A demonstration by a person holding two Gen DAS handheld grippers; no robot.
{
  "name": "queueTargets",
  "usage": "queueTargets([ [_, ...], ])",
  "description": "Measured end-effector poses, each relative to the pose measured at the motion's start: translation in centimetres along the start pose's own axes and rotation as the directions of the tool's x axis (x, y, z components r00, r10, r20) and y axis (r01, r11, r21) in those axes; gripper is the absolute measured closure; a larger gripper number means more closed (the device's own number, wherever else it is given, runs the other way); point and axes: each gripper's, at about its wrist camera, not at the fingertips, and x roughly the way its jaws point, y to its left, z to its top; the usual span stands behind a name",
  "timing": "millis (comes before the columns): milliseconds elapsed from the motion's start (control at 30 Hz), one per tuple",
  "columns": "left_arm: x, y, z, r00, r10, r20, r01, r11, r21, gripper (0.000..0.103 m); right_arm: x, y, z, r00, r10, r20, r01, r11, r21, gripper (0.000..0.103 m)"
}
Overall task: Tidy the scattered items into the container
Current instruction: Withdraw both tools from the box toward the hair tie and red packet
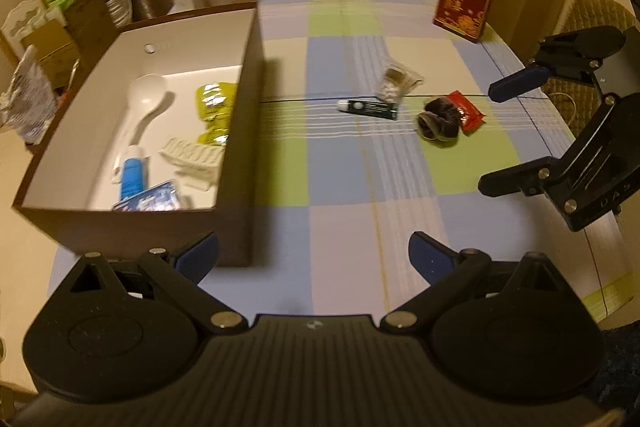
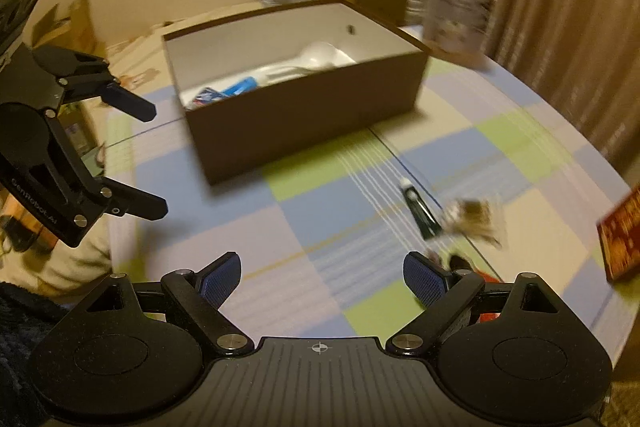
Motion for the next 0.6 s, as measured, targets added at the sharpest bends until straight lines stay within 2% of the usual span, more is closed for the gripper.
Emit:
queueTargets([
  [600, 3.6, -2.8, 2.7, 0.997, -0.075, -0.025, 0.077, 0.993, 0.089, 0.004, -1.9, -4.2, -4.3, 0.993, -0.108, -0.049, 0.116, 0.966, 0.231, 0.01],
])
